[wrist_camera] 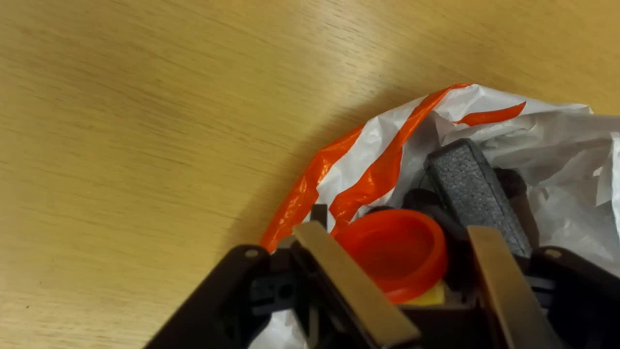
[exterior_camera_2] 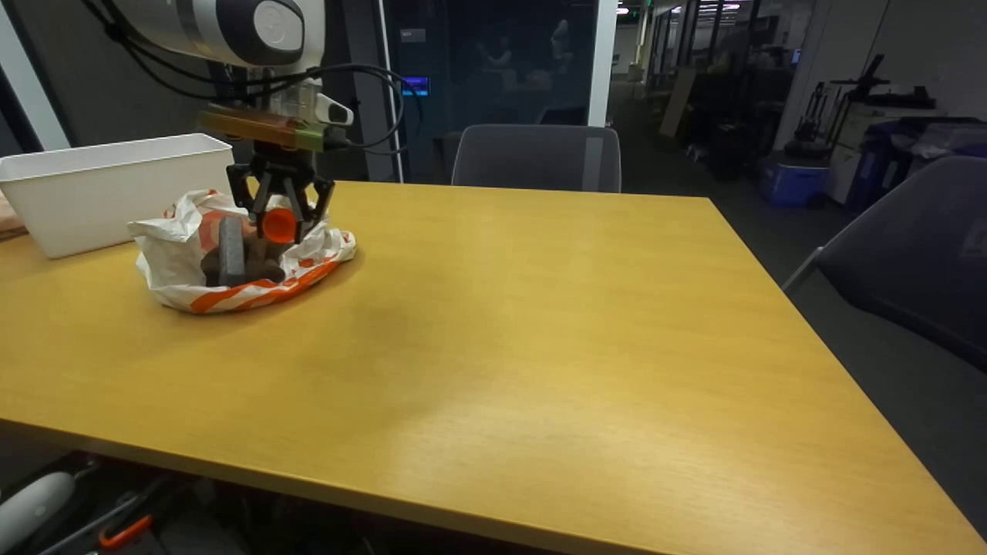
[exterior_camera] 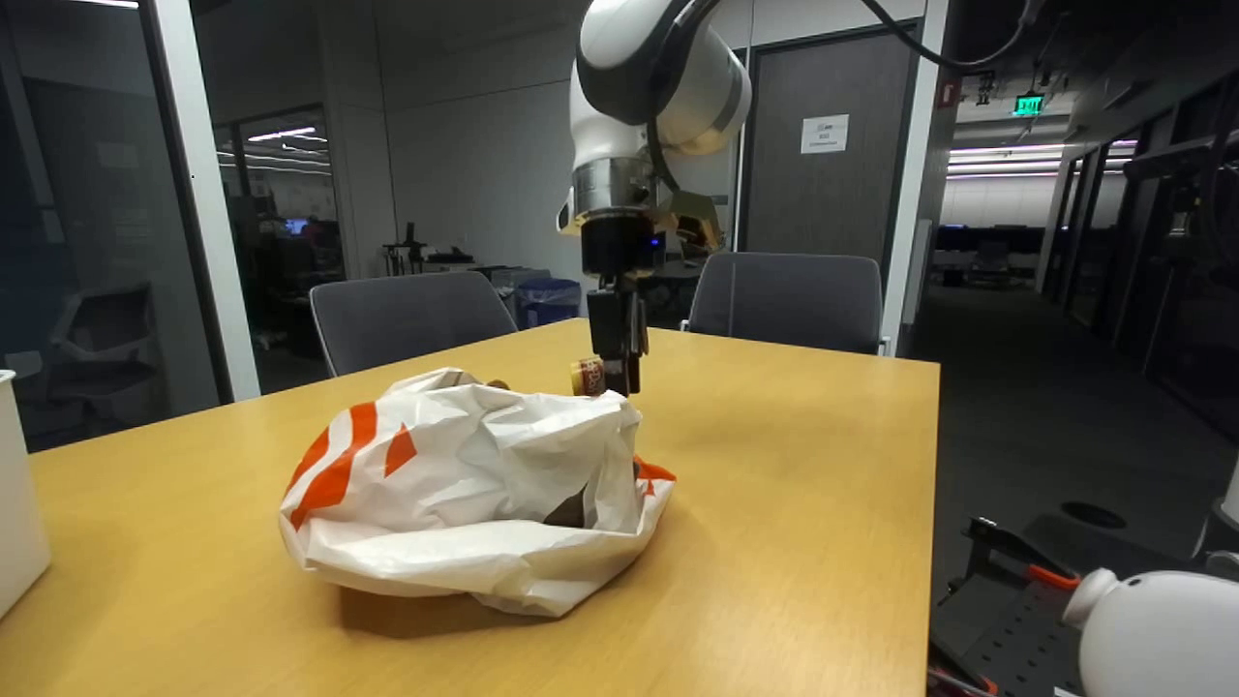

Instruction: Pick up the objects on the right side of the table and put them in the plastic bag.

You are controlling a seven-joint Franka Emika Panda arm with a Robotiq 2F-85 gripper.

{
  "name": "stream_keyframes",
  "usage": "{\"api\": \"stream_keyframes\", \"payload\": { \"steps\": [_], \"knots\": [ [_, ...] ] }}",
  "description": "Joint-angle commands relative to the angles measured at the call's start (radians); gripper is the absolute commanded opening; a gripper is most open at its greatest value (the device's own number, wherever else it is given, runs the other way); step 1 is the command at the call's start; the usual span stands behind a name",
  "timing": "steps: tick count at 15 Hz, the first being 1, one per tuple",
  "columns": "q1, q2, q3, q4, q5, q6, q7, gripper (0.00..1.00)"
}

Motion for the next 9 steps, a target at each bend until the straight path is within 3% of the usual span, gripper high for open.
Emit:
{"api": "stream_keyframes", "payload": {
  "steps": [1,9],
  "knots": [
    [0.009,0.016,0.020,-0.028,0.009,0.018,-0.040,0.27],
    [0.082,0.083,0.079,-0.055,-0.085,0.213,0.033,0.27]
  ]
}}
